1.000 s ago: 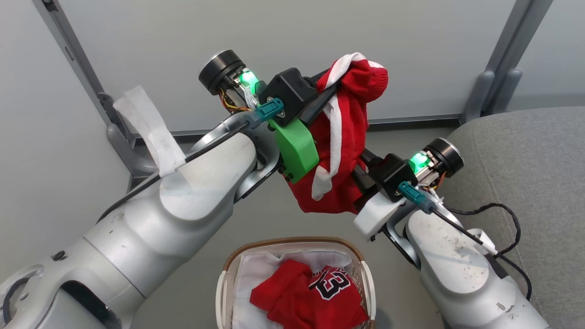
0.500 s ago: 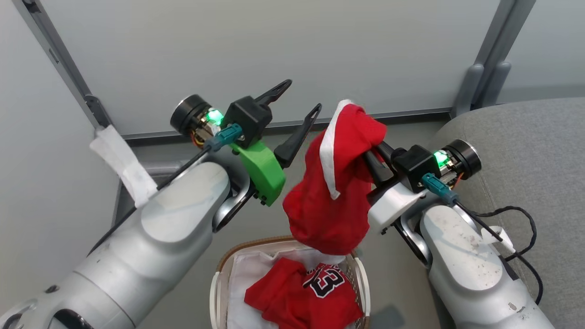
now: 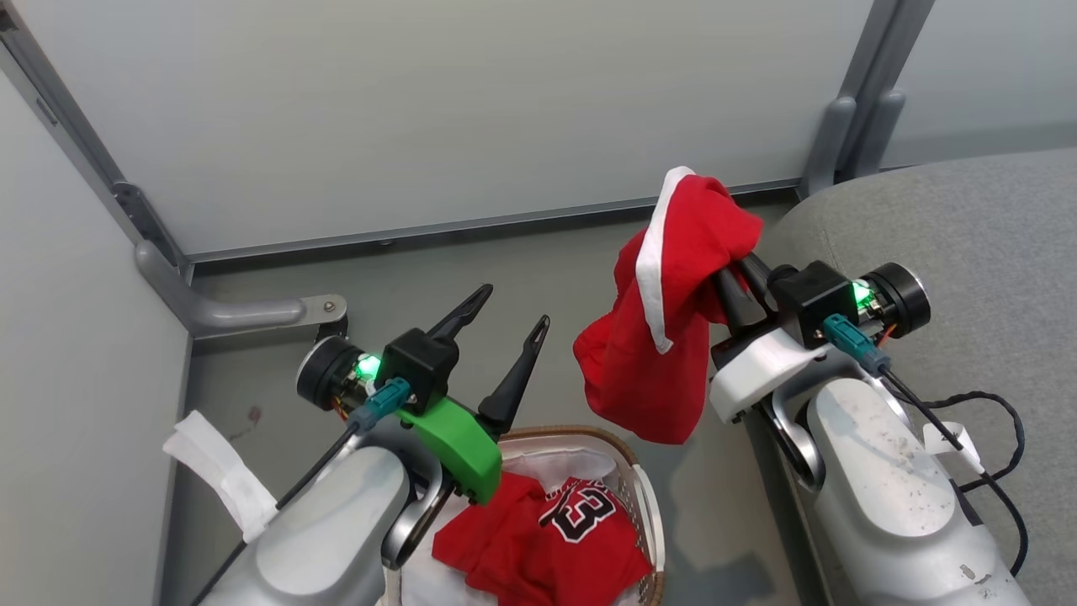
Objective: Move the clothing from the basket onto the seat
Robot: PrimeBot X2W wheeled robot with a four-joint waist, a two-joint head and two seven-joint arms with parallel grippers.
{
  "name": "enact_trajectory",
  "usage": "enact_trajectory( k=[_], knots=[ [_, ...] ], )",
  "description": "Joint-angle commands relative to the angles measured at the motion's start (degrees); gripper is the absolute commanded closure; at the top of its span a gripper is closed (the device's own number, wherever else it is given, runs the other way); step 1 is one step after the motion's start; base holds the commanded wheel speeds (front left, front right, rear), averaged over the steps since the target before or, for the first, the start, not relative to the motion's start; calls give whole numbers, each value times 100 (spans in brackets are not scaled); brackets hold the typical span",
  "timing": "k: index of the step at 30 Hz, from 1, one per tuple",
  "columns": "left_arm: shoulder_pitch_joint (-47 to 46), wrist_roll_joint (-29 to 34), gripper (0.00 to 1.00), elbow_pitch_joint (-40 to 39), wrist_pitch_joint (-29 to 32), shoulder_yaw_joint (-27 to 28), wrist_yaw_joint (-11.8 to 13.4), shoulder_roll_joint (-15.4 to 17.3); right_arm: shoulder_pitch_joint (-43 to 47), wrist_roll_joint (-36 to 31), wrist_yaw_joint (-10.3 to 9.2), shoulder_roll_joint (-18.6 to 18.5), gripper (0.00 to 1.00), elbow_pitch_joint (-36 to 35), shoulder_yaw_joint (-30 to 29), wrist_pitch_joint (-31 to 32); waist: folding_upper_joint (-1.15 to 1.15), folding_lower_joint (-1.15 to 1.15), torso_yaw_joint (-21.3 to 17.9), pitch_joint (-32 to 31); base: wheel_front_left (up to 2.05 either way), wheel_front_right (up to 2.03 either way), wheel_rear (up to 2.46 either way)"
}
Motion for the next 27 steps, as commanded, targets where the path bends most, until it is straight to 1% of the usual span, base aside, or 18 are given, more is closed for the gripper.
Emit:
enact_trajectory(
  k=[1,6,15,22,27],
  knots=[
    [199,65,0,-40,0,138,-3,-40,50,-50,-6,-20,100,-20,-28,-13,0,0,-80,30,0,0,0],
    [606,423,0,-119,1,518,-75,-182,38,-100,-6,-22,100,-1,-96,-13,0,0,-353,94,0,0,0],
    [1027,1014,0,-236,0,1078,-261,-535,-2,-298,-6,-30,100,29,-256,-14,0,0,-1254,356,0,0,0],
    [1108,1371,0,-278,0,1292,-385,-779,-21,-367,-6,-77,100,-20,-539,-14,0,0,-1802,566,0,0,0],
    [1050,1564,0,-242,0,1286,-430,-832,-32,-383,-6,-65,100,-72,-765,-13,0,0,-2012,690,0,0,0]
  ],
)
